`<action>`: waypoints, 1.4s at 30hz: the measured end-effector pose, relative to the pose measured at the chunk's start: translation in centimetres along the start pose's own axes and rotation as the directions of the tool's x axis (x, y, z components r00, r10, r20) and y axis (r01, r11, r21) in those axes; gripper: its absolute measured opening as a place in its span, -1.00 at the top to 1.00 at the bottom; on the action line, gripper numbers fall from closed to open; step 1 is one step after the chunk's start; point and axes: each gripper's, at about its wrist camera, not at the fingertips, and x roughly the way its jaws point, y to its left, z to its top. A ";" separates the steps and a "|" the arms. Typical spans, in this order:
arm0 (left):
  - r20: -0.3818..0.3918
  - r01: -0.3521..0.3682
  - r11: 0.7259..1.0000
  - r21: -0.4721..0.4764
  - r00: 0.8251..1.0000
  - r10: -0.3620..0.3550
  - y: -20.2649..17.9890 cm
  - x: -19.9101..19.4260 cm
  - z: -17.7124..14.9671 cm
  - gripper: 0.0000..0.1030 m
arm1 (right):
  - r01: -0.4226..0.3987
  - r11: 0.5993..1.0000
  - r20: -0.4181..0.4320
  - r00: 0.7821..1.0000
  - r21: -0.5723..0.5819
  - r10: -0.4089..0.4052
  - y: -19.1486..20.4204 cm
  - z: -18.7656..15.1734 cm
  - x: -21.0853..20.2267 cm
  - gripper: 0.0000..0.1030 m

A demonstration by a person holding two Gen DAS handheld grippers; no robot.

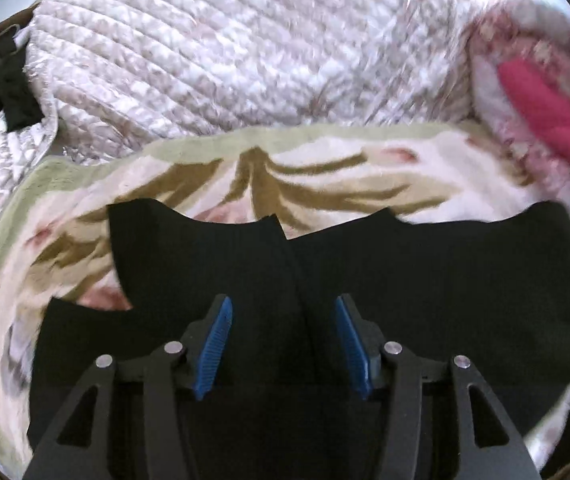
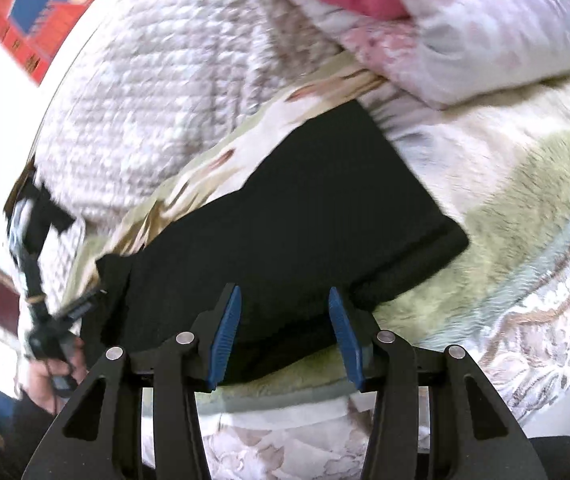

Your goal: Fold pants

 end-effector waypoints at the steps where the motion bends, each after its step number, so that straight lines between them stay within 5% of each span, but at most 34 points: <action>1: -0.010 -0.013 1.000 0.005 1.000 0.013 -0.1 1.0 0.2 -0.09 | -0.001 1.000 0.003 1.000 0.006 0.001 -0.1 0.1 0.1 0.10; 6: -0.015 -0.039 0.999 0.010 0.999 0.040 -0.5 3.5 0.3 -0.06 | 0.019 1.000 0.029 0.999 0.019 -0.019 -0.3 0.4 0.3 0.10; 9: -0.009 -0.052 0.998 0.038 0.999 0.052 -0.8 3.9 0.7 0.87 | 0.038 0.999 0.026 0.999 0.004 -0.038 -0.2 0.4 0.8 0.10; 11: 0.003 -0.051 0.998 0.026 0.999 0.051 -0.4 3.6 0.6 0.90 | 0.045 0.999 0.027 0.999 -0.007 -0.044 -0.1 0.4 1.0 0.10; 18: 0.187 -0.107 0.976 -0.187 0.972 0.143 5.3 -5.7 -2.1 0.91 | 0.042 0.999 0.036 0.998 -0.013 -0.042 -0.3 0.2 0.8 0.10; 22: 0.169 -0.137 0.929 -0.344 0.964 0.205 9.6 -9.7 -6.9 0.90 | 0.045 0.999 0.038 0.998 -0.018 -0.044 -0.2 0.1 0.9 0.10; 27: 0.015 -0.105 0.854 -0.510 0.991 0.131 13.6 -7.8 -11.6 0.81 | 0.051 0.998 0.045 0.998 -0.038 -0.049 0.0 0.0 0.5 0.09; 32: 0.021 -0.027 0.783 -0.622 0.998 0.052 15.3 -6.9 -12.4 0.52 | 0.054 0.998 0.072 0.996 -0.041 -0.051 -0.2 -0.4 -0.3 0.09; 36: 0.044 0.015 0.775 -0.632 0.999 0.016 14.9 -6.5 -12.3 0.31 | 0.062 0.998 0.084 0.995 -0.021 -0.060 -0.7 -0.4 -0.4 0.08; 41: 0.044 0.005 0.778 -0.629 0.999 0.029 15.0 -5.8 -11.2 0.34 | 0.061 0.998 0.121 0.991 0.000 -0.061 -1.0 -0.2 -1.0 0.08; 42: 0.043 -0.002 0.776 -0.630 0.998 0.037 15.2 -6.1 -11.4 0.48 | 0.071 0.997 0.138 0.988 0.005 -0.071 -1.1 0.0 -1.3 0.08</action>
